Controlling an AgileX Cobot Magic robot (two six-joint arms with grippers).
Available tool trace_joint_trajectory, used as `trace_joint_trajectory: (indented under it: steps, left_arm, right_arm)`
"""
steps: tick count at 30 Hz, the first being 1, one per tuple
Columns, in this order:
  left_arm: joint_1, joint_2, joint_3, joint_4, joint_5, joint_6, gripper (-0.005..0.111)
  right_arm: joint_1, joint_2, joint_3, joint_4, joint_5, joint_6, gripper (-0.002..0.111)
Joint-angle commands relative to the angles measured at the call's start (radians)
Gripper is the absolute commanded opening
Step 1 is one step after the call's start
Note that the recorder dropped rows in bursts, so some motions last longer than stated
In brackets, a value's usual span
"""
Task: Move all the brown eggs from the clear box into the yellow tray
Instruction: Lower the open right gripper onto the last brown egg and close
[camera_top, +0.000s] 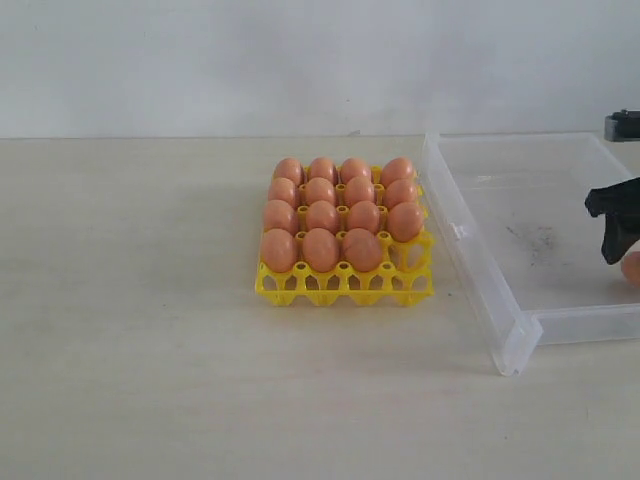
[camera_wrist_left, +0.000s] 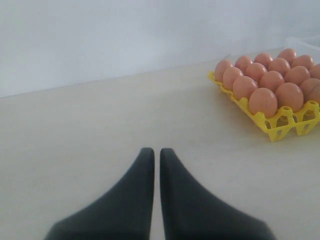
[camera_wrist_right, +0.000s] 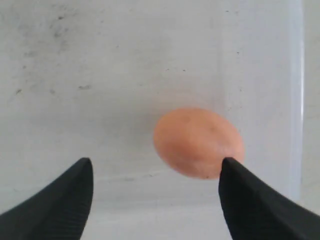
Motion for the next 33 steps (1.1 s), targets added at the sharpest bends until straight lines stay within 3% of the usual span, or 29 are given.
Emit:
trace_joint_trajectory:
  steps: [1,4,14,27,29,32,33]
  left_arm:
    - [0.002,-0.004,0.004,0.002,-0.006,0.005,0.004]
    - [0.002,-0.004,0.004,0.002,-0.006,0.005,0.004]
    - [0.002,-0.004,0.004,0.002,-0.006,0.005,0.004]
    - [0.002,-0.004,0.004,0.002,-0.006,0.005,0.004]
    - [0.002,-0.004,0.004,0.002,-0.006,0.005,0.004]
    - [0.002,-0.004,0.004,0.002,-0.006,0.005,0.004]
    - [0.002,-0.004,0.004,0.002,-0.006,0.005,0.004]
  right_arm:
    - [-0.007,-0.010,-0.003,-0.004,0.000,-0.332,0.064]
    - [-0.007,-0.012,-0.003,-0.017,-0.013,-0.505,0.064]
    - [-0.007,-0.012,-0.003,-0.098,-0.159,-0.644,0.064]
    - [-0.007,0.126,-0.003,-0.106,-0.211,-0.439,0.063]
    - [-0.007,0.143,-0.003,-0.106,-0.211,-0.407,0.051]
    - [-0.007,0.143,-0.003,-0.069,-0.277,-0.371,0.006]
    - [-0.007,0.140,-0.003,-0.038,-0.301,-0.360,0.001]
